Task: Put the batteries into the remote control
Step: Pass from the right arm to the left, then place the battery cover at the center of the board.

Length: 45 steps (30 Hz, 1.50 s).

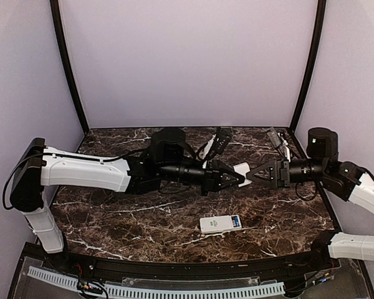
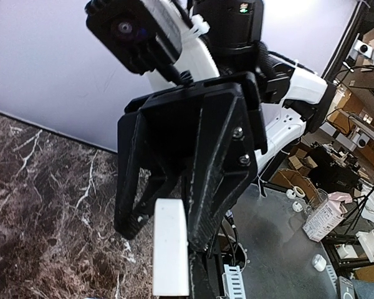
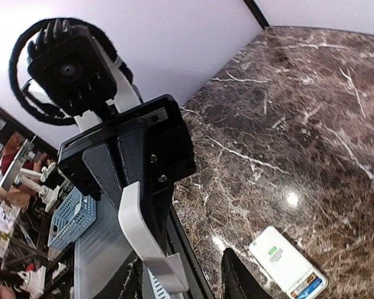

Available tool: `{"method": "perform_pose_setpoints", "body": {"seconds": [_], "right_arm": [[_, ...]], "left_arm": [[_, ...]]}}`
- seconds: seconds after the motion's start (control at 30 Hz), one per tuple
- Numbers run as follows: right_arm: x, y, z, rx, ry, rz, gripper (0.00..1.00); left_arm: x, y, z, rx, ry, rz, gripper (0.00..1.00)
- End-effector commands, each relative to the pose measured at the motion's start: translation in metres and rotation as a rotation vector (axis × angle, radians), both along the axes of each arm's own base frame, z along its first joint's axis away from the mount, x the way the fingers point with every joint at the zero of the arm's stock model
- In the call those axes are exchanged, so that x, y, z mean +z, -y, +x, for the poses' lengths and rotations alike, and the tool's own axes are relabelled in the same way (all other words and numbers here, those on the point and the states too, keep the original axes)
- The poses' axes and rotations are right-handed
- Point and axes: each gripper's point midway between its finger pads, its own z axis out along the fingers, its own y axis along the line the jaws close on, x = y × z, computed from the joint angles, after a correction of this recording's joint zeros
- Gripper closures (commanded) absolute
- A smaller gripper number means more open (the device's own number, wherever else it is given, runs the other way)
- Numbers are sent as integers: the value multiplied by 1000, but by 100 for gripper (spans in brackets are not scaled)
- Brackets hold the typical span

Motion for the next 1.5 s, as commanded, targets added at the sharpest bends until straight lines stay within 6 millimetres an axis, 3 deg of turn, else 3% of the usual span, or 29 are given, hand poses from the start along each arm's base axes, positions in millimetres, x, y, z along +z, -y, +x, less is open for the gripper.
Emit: {"method": "perform_pose_setpoints", "body": {"seconds": [0.0, 0.17, 0.2, 0.3, 0.33, 0.37, 0.4, 0.57, 0.6, 0.63, 0.7, 0.73, 0.97, 1.13, 1.33, 1.47], "right_arm": [[-45, 30, 29, -291, -162, -170, 57], [-91, 85, 45, -625, -329, -384, 53], [-97, 97, 46, -681, -351, -417, 54], [-105, 117, 40, -777, -391, -453, 53], [-106, 122, 38, -804, -394, -460, 53], [-107, 127, 36, -828, -399, -458, 53], [-106, 128, 36, -833, -398, -445, 53], [-105, 132, 34, -857, -400, -429, 53], [-105, 131, 34, -854, -405, -432, 53], [-106, 131, 33, -852, -407, -433, 53], [-107, 130, 32, -839, -412, -433, 53], [-107, 128, 31, -829, -414, -431, 53], [-108, 125, 30, -809, -404, -417, 53], [-108, 124, 29, -798, -400, -414, 53], [-109, 122, 30, -788, -398, -413, 52], [-109, 121, 30, -783, -398, -417, 52]], "left_arm": [[-44, 13, 14, 34, -119, 128, 100], [-95, 34, 15, -2, -309, 255, 100], [-94, 38, 15, -7, -328, 253, 100], [-122, 49, 17, -1, -442, 317, 100], [-118, 56, 17, -4, -447, 312, 100], [-134, 59, 17, 6, -480, 351, 100], [-128, 67, 16, 3, -478, 342, 100], [-163, 99, 19, 44, -593, 398, 100], [-182, 101, 17, 55, -634, 437, 100], [-177, 107, 18, 56, -640, 429, 100], [-190, 113, 17, 75, -673, 461, 100], [-202, 113, 17, 95, -686, 489, 100], [-218, 117, 22, 198, -690, 533, 93], [-245, 113, 19, 225, -774, 591, 94], [-246, 109, 23, 262, -767, 604, 94], [-246, 108, 25, 275, -766, 609, 86]]}}
